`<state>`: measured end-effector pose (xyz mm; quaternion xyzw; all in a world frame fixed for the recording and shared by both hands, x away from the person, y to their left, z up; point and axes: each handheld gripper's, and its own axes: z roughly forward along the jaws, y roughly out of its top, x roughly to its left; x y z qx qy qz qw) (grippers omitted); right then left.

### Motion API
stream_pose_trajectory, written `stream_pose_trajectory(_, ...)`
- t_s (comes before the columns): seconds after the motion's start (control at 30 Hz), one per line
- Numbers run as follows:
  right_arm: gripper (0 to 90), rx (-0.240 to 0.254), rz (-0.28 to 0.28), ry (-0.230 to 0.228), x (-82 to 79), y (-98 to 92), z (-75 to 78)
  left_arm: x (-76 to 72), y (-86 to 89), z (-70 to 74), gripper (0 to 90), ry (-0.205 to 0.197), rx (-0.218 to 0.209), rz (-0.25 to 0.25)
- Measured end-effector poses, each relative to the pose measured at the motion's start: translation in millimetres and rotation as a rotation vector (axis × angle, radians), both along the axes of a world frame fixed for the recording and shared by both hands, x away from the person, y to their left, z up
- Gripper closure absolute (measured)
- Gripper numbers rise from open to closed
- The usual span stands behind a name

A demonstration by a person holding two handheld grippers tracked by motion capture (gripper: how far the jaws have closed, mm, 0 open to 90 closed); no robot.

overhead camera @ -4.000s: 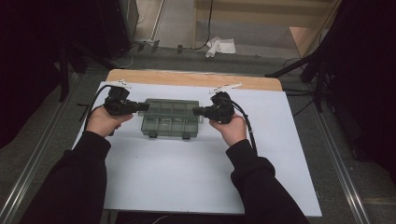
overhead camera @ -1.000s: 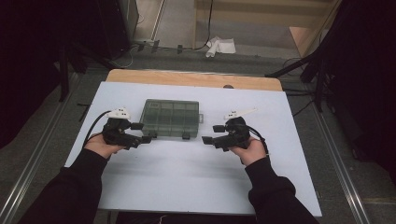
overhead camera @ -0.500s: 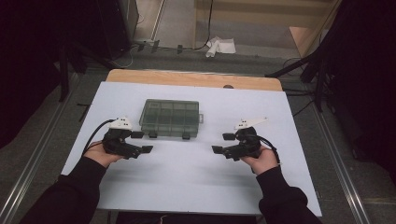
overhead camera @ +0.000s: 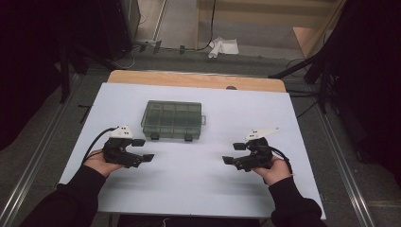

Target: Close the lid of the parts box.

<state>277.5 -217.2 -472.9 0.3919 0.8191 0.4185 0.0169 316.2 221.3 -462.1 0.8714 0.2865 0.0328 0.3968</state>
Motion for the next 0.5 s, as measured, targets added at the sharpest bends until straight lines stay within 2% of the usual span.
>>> stream_pose_trajectory(0.2,24.1,-0.006,-0.013,0.005,-7.9,-7.7,-3.4,-6.9,5.7,-2.5,26.7,0.004,0.001,0.004)
stream_pose_trajectory(0.3,24.1,-0.013,-0.014,0.012,-12.8,-11.1,-5.2,-10.5,7.1,-3.2,26.7,0.011,0.017,0.000)
stream_pose_trajectory(0.37,24.1,-0.018,-0.013,0.006,-15.8,-13.6,-6.2,-12.6,8.3,-5.2,26.7,0.017,0.003,-0.001)
stream_pose_trajectory(0.5,24.1,-0.021,-0.025,0.020,-22.2,-20.1,-6.2,-15.6,11.9,-7.3,26.7,0.026,0.018,0.002)
